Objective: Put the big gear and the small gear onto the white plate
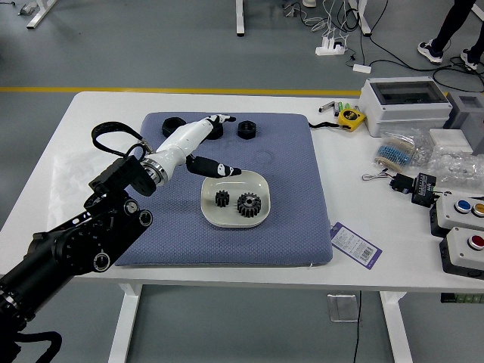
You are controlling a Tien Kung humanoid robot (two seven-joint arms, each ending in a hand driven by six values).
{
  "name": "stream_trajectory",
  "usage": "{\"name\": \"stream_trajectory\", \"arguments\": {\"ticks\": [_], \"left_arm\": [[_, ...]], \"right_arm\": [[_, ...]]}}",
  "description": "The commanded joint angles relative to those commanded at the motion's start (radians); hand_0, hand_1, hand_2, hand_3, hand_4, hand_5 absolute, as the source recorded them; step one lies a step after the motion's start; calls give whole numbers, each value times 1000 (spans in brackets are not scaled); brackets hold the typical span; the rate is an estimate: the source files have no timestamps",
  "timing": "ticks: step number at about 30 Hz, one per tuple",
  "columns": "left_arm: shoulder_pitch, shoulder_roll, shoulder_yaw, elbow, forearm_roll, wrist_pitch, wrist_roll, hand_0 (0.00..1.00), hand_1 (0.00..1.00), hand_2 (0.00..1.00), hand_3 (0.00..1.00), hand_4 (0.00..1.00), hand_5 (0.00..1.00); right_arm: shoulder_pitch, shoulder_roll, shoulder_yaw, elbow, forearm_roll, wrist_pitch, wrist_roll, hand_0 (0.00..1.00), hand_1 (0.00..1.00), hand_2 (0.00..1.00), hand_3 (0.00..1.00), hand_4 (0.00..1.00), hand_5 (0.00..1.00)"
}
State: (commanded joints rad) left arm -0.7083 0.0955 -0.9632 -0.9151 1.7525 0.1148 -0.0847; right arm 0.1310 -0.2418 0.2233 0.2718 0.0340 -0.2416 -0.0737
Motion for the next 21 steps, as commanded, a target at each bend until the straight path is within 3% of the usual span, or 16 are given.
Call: {"name": "stream_trajectory", "arguments": {"ticks": [5,6,9,13,15,18,21], "left_arm": [[132,16,-177,-157,-72,-63,16,727,780,915,864,998,502],[150,18,-202,-179,-87,-72,19,703,723,843,814,998,572],[222,33,-296,-268,-160,-160,54,703,723,843,814,998,572],[287,80,-378,-372,-176,-311,147,721,713,817,776,998,610],[319,100,-412,-416,-187,-354,171,721,713,817,776,998,610],[378,119,-473,-481,-199,-378,186,726,708,802,763,998,613],[447,120,-534,-538,-215,-377,182,726,708,802,763,998,613]], "right_arm": [[1,-1,-5,-2,8,2,5,688,664,734,576,799,708],[2,-1,-4,-2,6,2,5,687,664,735,575,799,708],[3,-1,-2,-2,-1,3,4,687,664,735,575,799,708],[4,-2,-7,-3,7,4,8,686,664,734,575,798,707],[5,-3,-10,-3,14,4,11,686,664,734,575,798,707],[4,-4,-14,-3,23,5,15,686,663,735,575,799,708],[2,-4,-18,-3,26,6,17,686,663,735,575,799,708]]}}
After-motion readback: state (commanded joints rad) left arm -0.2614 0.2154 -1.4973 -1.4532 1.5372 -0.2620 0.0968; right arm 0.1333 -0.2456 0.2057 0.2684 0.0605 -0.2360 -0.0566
